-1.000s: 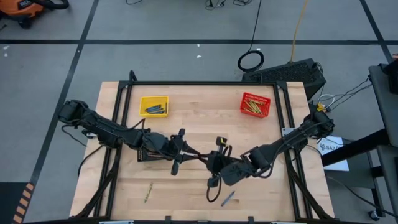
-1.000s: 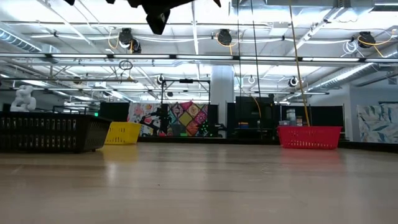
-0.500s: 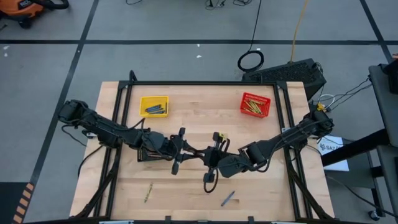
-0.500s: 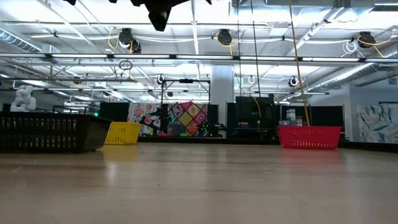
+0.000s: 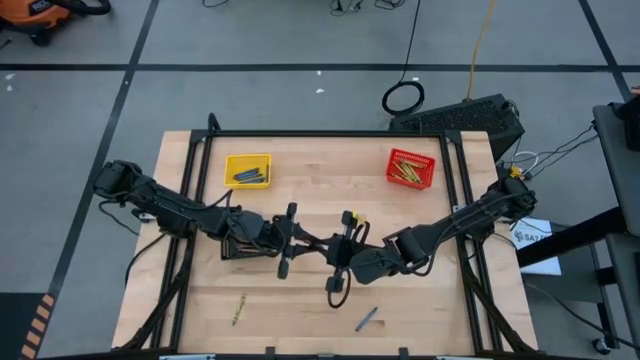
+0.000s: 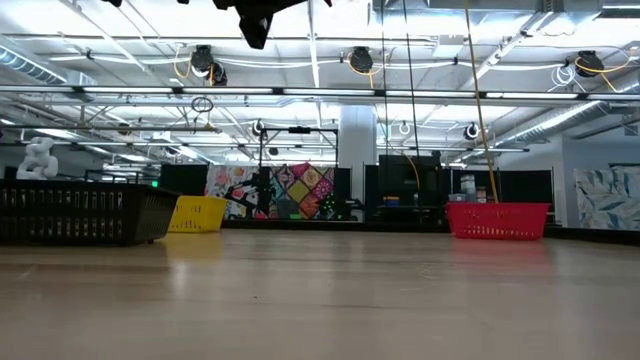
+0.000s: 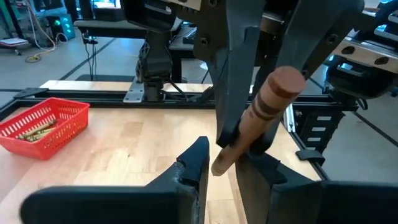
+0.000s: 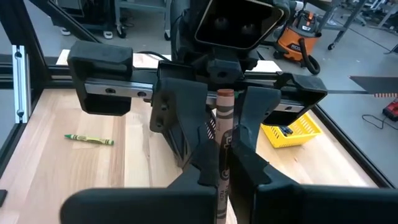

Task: Sort crayons
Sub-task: Put the brown crayon into the black bin

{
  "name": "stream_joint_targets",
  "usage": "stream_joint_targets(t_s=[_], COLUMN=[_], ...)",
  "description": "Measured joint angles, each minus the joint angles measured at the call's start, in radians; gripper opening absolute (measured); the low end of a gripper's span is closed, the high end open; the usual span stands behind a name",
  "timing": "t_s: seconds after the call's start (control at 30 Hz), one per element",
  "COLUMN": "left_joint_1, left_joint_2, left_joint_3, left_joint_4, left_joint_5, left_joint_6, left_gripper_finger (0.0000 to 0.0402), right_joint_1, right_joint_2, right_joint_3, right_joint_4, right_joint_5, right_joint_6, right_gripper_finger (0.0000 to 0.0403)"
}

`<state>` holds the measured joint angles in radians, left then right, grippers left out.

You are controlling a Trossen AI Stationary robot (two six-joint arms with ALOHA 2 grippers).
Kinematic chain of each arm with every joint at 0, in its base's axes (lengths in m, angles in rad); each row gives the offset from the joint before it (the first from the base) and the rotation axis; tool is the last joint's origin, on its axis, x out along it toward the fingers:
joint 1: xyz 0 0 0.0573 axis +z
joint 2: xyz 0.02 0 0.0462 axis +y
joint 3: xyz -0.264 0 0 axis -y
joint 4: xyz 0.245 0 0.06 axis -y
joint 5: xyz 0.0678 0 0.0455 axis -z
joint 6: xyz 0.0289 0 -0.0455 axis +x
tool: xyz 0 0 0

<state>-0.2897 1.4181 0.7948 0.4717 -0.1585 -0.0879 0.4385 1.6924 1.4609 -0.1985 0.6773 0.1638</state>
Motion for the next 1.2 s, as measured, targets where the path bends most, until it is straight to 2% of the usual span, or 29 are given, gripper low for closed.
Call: stream_joint_targets(t_s=[0.27,0.5,0.9,1.2], left_joint_1=[0.000,0.000,0.000,0.001], left_joint_2=[0.000,0.000,0.000,0.000], left_joint_3=[0.000,0.000,0.000,0.000], left_joint_4=[-0.006,-0.010,-0.025,-0.252], left_joint_5=[-0.002,-0.002,-0.003,-0.051], left_joint_6=[0.003,0.001,-0.003,-0.046], left_gripper_finger=[0.0011,0.0015,0.0015,0.0015], right_joint_1=[0.000,0.000,0.001,0.021], right_joint_2=[0.000,0.000,0.000,0.000], right_joint_3=[0.000,0.000,0.000,0.000], right_joint_4=[-0.004,-0.013,-0.020,-0.119], right_joint_5=[0.001,0.000,-0.003,-0.005], right_joint_6=[0.003,0.002,-0.003,0.031], right_gripper_finger=[0.0000,0.0009,0.0071,0.0086])
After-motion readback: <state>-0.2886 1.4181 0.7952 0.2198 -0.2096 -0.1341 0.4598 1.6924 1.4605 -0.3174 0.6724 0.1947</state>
